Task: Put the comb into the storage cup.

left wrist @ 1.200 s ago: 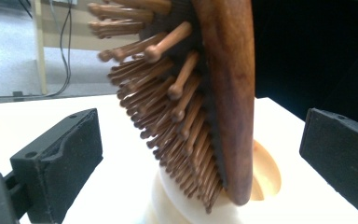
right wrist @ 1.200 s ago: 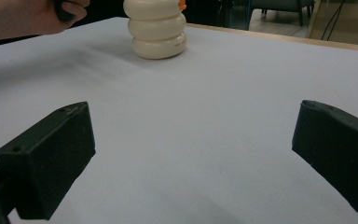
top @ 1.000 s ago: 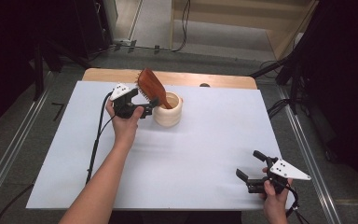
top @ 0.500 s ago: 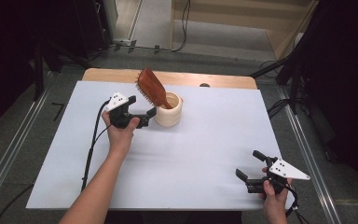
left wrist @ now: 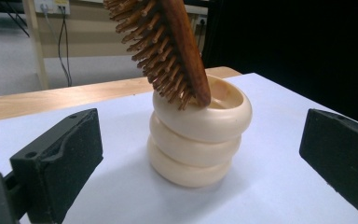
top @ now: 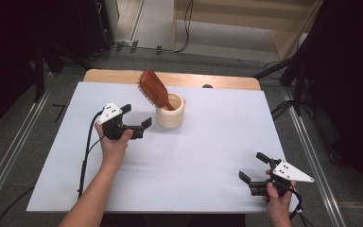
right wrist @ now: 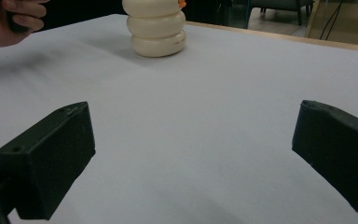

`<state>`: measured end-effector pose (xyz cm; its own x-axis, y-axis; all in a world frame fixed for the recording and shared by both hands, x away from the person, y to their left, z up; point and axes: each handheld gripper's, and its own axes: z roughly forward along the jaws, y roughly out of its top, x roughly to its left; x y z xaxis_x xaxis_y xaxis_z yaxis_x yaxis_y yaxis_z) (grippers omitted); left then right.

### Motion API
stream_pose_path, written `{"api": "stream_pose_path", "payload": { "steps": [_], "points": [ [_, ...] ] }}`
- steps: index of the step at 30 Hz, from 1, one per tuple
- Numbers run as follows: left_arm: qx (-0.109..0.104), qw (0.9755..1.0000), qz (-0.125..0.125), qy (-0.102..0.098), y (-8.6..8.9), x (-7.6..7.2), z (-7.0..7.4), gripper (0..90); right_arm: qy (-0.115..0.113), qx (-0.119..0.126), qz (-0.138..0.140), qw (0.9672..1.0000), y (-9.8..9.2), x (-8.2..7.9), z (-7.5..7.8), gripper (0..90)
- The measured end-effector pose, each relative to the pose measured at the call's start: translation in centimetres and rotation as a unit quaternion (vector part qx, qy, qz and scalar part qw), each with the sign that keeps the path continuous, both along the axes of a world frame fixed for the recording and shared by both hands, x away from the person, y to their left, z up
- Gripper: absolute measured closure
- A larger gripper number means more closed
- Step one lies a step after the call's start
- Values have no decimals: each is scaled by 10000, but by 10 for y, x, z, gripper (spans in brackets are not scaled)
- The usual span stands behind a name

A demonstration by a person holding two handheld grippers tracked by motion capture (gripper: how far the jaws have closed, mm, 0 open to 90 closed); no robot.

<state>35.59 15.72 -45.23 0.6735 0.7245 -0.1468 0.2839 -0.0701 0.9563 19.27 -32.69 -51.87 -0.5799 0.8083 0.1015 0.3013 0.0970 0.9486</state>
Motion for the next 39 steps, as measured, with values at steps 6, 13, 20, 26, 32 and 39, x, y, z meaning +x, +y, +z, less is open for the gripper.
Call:
{"api": "stream_pose_path", "payload": {
  "steps": [6,13,20,26,32,39],
  "points": [
    [36,9999,34,-120,10,-11,0,0,-3,-3,-9,10000,0,0,0,0],
    [45,9998,62,-163,22,-22,-2,0,3,-3,-19,10000,0,0,0,0],
    [137,9996,116,-198,36,-34,-6,0,3,-1,-29,10000,0,0,0,0],
    [229,9995,158,-170,47,-43,-11,0,14,18,-13,10000,0,0,0,0],
    [238,9994,216,-134,59,-52,-17,0,9,14,-19,10000,-1,1,0,0],
    [276,9992,263,-134,73,-61,-20,0,21,26,-66,10000,-1,1,0,0]
  ]
}}
